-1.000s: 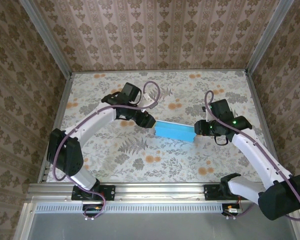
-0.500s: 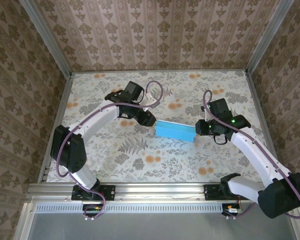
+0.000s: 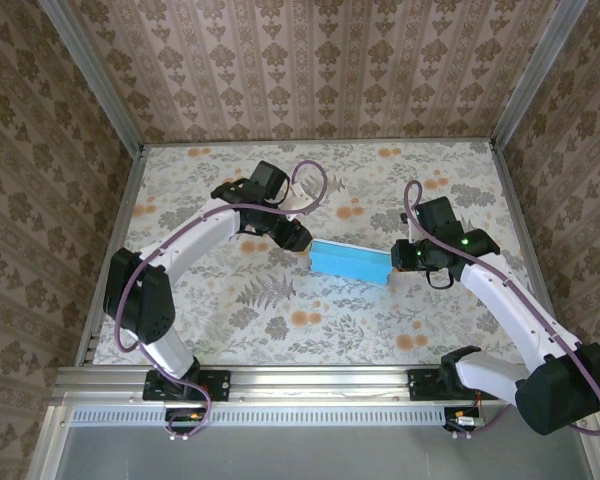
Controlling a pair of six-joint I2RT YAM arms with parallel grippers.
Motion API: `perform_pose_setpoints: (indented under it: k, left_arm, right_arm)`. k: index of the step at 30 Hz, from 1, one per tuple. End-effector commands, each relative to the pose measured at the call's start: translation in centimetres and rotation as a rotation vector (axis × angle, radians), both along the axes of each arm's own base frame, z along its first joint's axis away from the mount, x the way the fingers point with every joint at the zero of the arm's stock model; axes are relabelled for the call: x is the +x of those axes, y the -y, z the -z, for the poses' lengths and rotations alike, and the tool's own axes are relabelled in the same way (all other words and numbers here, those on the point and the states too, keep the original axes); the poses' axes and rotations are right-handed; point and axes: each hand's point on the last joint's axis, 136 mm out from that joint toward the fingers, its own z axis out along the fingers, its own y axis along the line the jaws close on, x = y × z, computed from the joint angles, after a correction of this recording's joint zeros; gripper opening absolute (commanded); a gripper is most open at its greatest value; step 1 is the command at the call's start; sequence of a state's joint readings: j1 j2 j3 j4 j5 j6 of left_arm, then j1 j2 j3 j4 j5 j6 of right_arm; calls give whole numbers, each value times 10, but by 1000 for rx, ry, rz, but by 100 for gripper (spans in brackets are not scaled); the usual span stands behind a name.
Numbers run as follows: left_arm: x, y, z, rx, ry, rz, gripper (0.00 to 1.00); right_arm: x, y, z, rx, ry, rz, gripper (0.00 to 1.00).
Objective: Fold the paper box
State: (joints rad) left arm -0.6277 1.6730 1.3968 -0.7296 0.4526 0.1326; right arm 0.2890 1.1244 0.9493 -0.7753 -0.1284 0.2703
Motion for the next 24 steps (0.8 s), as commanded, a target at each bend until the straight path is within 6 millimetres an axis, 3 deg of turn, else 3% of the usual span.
perform_pose_setpoints:
  k: [1,24]
  left_arm:
    - [4,3,-5,10,25,21,40]
    - [0,20,-9,-46,-27,54,20]
  right_arm:
    - [3,2,-10,-23,23,-4,18]
    - [3,-3,-8,-4,20,-12,7]
